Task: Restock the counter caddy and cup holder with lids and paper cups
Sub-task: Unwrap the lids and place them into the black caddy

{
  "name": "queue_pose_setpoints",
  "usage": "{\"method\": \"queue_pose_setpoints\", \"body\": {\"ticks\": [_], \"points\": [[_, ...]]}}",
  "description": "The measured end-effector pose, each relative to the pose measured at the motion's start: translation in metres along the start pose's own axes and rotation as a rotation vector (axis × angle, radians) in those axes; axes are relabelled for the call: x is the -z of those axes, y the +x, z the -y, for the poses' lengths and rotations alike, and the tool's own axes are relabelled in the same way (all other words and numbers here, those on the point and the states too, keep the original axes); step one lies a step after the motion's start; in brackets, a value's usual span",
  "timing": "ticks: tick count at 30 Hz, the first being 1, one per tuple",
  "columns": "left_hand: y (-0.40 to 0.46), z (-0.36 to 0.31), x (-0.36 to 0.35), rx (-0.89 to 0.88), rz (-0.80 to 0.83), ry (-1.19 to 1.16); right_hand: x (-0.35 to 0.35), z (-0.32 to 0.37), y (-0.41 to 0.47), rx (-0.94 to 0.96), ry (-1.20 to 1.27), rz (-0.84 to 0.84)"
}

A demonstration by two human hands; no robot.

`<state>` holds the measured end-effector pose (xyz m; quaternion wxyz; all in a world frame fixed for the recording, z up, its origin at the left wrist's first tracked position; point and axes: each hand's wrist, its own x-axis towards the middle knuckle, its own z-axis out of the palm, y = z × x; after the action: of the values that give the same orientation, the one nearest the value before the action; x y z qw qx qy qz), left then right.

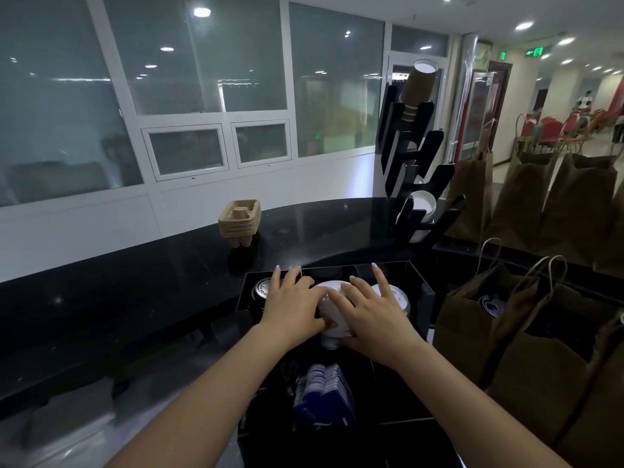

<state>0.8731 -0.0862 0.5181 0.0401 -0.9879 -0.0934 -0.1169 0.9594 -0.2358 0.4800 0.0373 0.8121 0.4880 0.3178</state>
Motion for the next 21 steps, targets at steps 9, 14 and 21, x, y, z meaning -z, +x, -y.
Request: {"method": "queue_pose_setpoints", "body": {"ticks": [9, 14, 21], "points": [[-0.008, -0.005, 0.003, -0.071, -0.011, 0.107, 0.002, 0.005, -0.006, -0.015, 0.001, -0.035], [-0.008, -0.007, 0.003, -0.073, -0.009, 0.133, 0.0, 0.007, -0.004, 0.002, -0.019, -0.002], [-0.008, -0.009, 0.001, -0.054, 0.028, 0.107, -0.004, 0.016, -0.002, -0.061, -0.094, 0.006]]}}
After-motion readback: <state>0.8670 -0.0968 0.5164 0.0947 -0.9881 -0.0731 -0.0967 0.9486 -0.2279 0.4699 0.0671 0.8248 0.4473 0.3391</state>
